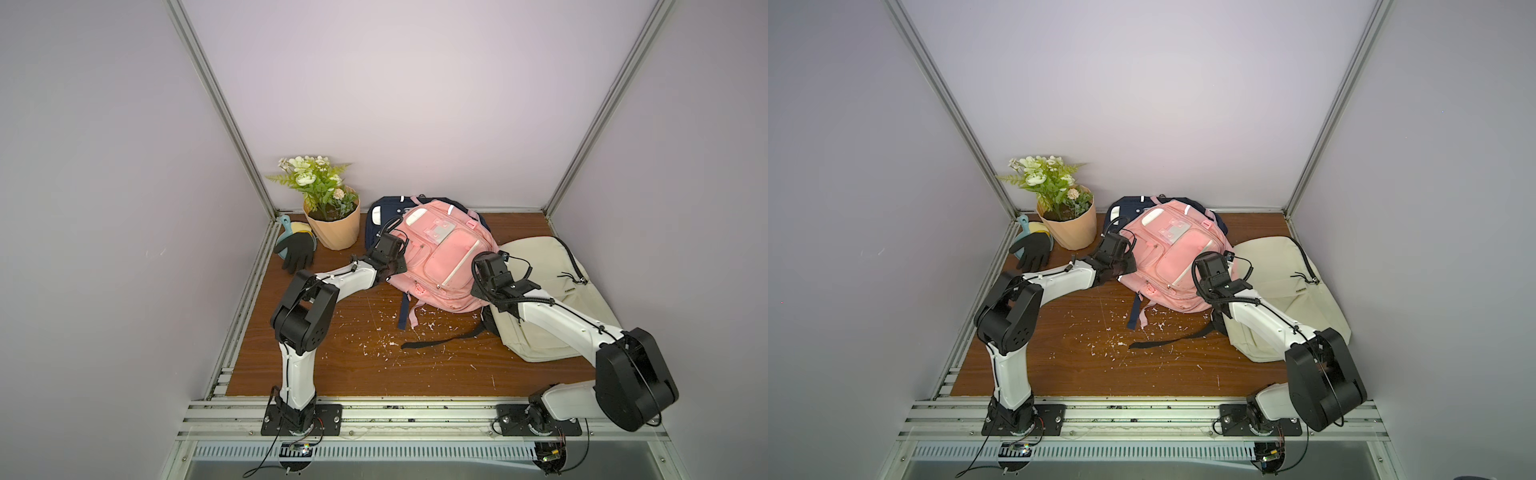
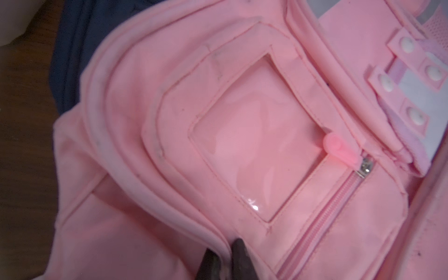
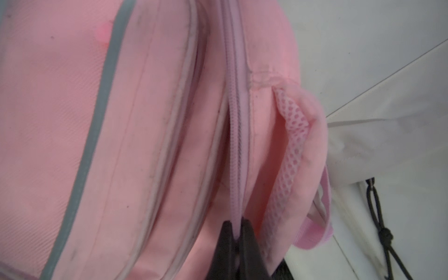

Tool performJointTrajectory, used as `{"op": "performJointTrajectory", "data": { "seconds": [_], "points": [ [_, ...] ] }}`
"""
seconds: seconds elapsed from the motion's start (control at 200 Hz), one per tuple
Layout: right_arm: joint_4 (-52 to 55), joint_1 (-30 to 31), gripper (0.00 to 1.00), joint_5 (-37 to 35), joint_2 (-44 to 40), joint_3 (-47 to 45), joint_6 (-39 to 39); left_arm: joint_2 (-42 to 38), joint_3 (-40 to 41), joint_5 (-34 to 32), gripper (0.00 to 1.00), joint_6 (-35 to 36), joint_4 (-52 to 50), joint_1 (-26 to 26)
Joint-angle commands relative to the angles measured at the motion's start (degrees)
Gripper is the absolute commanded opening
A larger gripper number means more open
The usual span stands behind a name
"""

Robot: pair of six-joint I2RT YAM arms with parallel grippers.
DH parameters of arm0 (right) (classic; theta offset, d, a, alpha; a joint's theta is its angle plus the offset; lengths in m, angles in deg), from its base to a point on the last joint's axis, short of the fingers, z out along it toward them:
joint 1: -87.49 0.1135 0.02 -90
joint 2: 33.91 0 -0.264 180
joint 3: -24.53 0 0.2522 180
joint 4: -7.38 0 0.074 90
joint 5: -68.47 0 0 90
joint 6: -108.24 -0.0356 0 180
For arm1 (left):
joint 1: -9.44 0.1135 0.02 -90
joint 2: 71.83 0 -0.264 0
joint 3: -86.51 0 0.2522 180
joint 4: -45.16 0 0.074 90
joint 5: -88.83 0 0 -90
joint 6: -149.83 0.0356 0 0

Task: Zip up the backpack
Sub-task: Adjust the backpack at the center of the board.

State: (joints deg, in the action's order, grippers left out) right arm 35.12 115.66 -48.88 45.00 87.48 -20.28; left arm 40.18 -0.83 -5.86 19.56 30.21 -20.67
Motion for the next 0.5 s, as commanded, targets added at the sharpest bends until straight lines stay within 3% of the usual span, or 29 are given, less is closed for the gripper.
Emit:
{"op": "performJointTrajectory", "data": {
  "seconds": [0.0,0.095,0.32,0.425,0.495],
  "points": [
    [1.78,3.97,0.00,2.86,-4.25,-1.25,-2.76,2.50,-0.33,-2.03,0.06,2.01,-2.13,1.00],
    [2.42,7.40,0.00,3.78,-6.91,-2.18,-3.89,2.02,-0.34,-2.14,0.00,2.71,-2.40,1.70],
    [1.40,16.16,0.00,7.57,-7.56,-6.50,-9.08,-2.18,2.45,-4.15,0.01,3.36,-2.59,2.61],
    [2.50,19.39,0.00,5.64,-6.89,-6.67,-10.65,-6.50,5.66,-5.36,0.27,2.75,-2.82,2.12],
    [3.73,19.40,0.14,3.87,-7.32,-6.50,-10.68,-9.98,7.81,-6.94,0.44,2.48,-3.65,0.60]
  ]
}}
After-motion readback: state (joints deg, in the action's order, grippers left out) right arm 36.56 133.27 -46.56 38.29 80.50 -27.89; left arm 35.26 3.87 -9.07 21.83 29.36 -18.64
